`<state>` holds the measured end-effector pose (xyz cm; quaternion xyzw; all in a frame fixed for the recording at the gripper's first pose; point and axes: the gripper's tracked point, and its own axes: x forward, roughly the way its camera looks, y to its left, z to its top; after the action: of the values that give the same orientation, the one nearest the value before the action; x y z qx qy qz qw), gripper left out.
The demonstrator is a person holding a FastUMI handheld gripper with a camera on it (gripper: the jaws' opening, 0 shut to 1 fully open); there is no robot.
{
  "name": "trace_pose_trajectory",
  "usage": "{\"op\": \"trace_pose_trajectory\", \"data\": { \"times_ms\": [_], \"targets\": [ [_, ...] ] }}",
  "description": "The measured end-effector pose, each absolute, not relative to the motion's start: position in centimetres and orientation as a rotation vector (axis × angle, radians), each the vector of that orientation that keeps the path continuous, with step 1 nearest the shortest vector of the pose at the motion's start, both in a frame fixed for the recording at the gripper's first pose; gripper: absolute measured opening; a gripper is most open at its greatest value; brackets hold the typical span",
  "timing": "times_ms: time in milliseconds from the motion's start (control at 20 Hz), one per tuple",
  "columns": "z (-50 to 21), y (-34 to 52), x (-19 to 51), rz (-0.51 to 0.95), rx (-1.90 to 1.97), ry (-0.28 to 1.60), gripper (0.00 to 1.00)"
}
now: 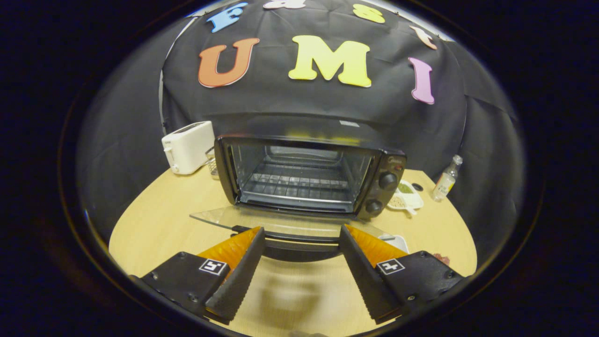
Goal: Open the toaster oven, put the food inside, and close the toaster oven door.
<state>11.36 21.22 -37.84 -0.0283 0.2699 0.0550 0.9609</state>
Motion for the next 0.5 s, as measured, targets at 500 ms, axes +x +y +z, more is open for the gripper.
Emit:
{"op": "trace_pose_trajectory", "data": {
  "times_ms": [500],
  "targets": [
    [-45.9,18.7,8.1,0.071,0.045,0.777,1.0]
  ]
}}
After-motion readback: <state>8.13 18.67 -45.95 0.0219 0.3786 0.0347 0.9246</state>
